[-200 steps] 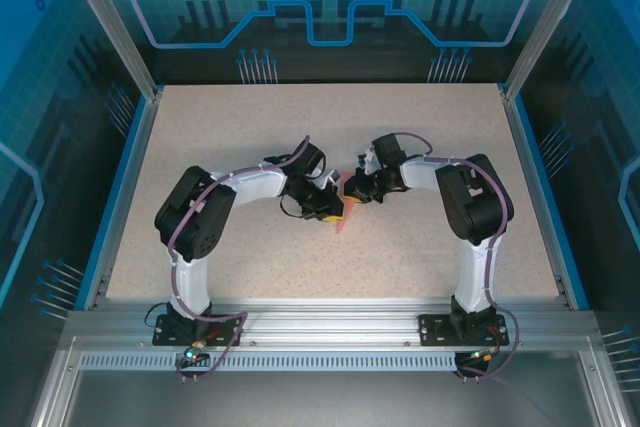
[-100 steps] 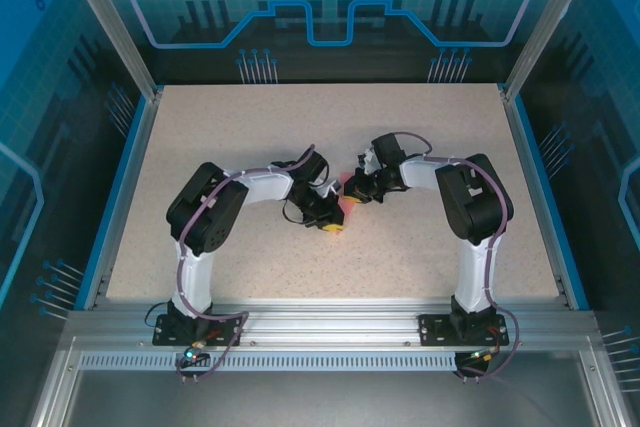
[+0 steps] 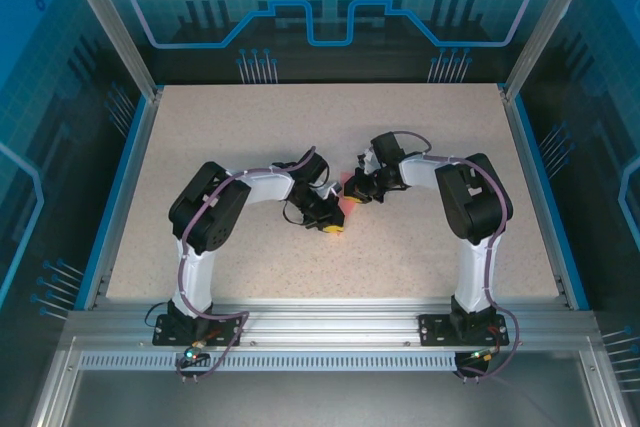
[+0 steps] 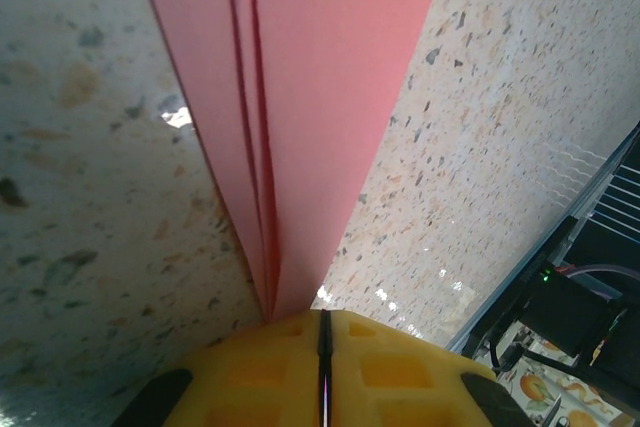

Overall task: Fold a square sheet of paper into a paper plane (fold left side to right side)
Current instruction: Fold the wing for the fifth time at the center of the table.

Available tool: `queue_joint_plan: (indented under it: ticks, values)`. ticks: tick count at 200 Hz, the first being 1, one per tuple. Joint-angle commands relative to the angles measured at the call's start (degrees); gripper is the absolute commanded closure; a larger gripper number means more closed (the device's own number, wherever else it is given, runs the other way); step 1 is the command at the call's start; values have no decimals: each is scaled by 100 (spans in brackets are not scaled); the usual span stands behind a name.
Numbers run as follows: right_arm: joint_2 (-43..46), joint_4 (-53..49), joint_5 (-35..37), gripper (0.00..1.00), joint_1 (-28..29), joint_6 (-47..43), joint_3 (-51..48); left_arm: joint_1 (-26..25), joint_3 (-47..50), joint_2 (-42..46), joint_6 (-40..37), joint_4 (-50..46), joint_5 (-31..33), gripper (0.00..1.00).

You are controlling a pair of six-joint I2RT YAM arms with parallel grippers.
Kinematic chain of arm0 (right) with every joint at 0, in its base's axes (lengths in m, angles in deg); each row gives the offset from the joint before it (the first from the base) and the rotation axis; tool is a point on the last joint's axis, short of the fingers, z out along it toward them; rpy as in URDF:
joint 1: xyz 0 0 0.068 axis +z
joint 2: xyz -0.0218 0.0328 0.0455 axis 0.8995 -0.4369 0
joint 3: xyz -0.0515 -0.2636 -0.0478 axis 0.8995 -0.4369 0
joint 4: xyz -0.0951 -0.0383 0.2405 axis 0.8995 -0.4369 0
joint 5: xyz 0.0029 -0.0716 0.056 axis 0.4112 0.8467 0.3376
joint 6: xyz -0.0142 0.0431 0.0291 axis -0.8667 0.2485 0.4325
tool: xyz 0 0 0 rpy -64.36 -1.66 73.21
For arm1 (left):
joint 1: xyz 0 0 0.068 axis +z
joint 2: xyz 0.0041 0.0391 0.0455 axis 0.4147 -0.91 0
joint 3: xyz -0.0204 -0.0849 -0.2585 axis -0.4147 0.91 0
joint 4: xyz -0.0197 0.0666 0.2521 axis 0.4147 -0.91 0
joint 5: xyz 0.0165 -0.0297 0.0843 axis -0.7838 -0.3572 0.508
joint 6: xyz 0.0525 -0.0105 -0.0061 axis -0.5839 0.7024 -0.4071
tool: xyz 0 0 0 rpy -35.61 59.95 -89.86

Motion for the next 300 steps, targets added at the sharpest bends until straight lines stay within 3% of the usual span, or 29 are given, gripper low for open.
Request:
queue_joint_plan:
  ticks: [1, 156, 219, 260, 300]
  values:
    - [-241, -436, 351, 88, 20, -86, 8, -78, 135, -111, -158, -342, -185, 90]
    - [-208, -600, 412, 89, -71, -164, 98, -258, 718, 117, -242, -469, 39, 90]
    - [-162, -524, 381, 88, -86, -235, 164, -293, 883, 593, -254, -394, 318, 91]
    - [327, -35, 291, 80, -122, -285, 142, -190, 1010, 1597, -317, -42, 902, 91]
    - [1106, -281, 909, 66, -117, -507, 82, 132, 1359, 2685, -180, 574, 1716, 91]
